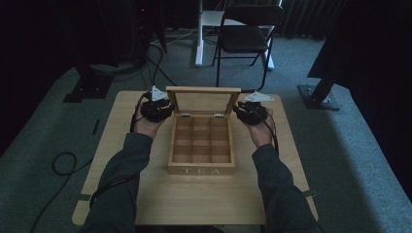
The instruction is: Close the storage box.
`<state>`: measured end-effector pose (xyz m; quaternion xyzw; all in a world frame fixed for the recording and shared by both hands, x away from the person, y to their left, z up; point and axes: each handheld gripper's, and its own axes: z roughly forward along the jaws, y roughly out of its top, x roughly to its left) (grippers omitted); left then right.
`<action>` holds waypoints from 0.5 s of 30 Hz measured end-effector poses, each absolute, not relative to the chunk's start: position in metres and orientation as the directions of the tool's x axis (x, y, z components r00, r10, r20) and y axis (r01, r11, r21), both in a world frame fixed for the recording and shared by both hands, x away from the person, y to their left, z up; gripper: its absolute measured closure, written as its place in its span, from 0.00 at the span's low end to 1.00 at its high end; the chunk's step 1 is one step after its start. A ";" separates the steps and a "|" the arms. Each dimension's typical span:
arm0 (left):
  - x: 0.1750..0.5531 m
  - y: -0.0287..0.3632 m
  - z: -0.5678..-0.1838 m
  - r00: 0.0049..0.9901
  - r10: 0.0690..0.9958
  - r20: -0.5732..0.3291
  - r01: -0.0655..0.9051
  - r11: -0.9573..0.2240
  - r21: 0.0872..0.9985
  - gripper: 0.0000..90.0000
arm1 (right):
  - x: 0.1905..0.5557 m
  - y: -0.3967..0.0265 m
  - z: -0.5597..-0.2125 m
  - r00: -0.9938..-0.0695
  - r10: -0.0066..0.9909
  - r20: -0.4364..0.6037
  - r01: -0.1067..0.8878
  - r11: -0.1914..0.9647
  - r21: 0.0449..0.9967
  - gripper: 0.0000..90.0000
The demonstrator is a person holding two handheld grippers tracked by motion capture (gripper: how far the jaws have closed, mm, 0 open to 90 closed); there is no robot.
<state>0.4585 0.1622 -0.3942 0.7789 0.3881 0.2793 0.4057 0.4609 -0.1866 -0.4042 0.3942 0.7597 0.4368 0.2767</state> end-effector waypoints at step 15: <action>0.442 0.164 -0.400 0.552 0.826 0.116 0.368 -0.365 0.855 0.76 | 0.445 -0.187 -0.403 -0.543 0.836 -0.081 0.371 0.326 0.869 0.78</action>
